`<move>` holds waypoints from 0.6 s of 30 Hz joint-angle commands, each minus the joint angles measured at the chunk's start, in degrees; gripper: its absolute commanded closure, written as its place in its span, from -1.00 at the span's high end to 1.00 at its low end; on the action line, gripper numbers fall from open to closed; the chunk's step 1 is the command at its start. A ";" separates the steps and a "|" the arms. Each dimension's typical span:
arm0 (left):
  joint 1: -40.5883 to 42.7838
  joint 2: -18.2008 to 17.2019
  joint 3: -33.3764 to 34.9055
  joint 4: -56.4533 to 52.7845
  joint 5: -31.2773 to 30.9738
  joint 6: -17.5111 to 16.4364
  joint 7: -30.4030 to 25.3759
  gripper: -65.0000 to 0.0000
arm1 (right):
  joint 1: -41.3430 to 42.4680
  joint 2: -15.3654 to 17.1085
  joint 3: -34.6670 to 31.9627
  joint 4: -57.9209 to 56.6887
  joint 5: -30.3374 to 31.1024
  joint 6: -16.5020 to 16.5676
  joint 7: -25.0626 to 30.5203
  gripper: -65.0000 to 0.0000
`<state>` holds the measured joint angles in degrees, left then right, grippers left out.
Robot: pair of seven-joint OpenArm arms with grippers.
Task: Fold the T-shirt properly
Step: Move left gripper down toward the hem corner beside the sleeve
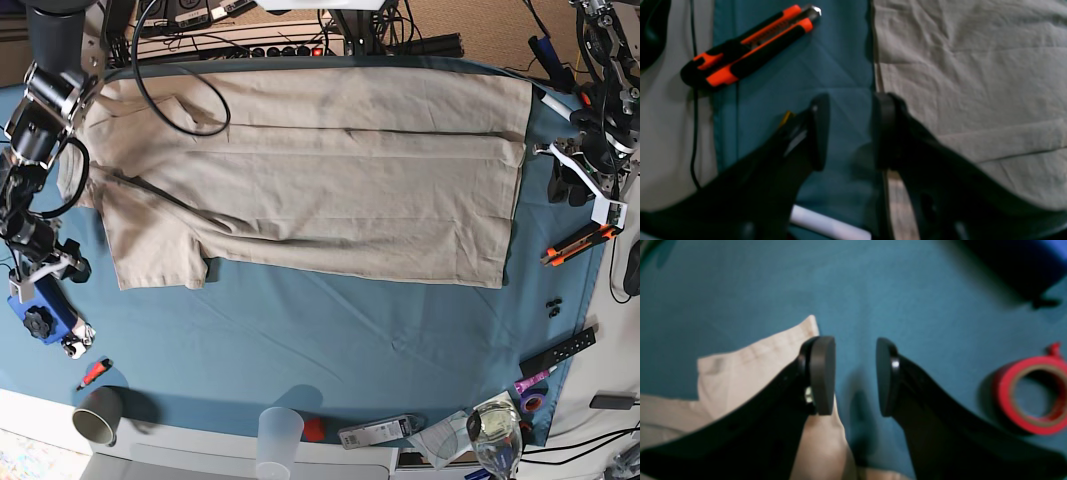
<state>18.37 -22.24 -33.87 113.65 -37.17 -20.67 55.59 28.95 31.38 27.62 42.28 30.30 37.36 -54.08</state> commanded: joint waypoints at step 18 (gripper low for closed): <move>-5.49 -1.16 6.03 -2.78 8.83 -0.11 -6.14 0.07 | 2.47 -8.02 -15.58 -6.51 -6.73 -3.19 3.93 -0.36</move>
<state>13.41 -22.44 -27.27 109.86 -27.42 -20.84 50.85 31.44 23.31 12.45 36.07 26.46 34.98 -45.78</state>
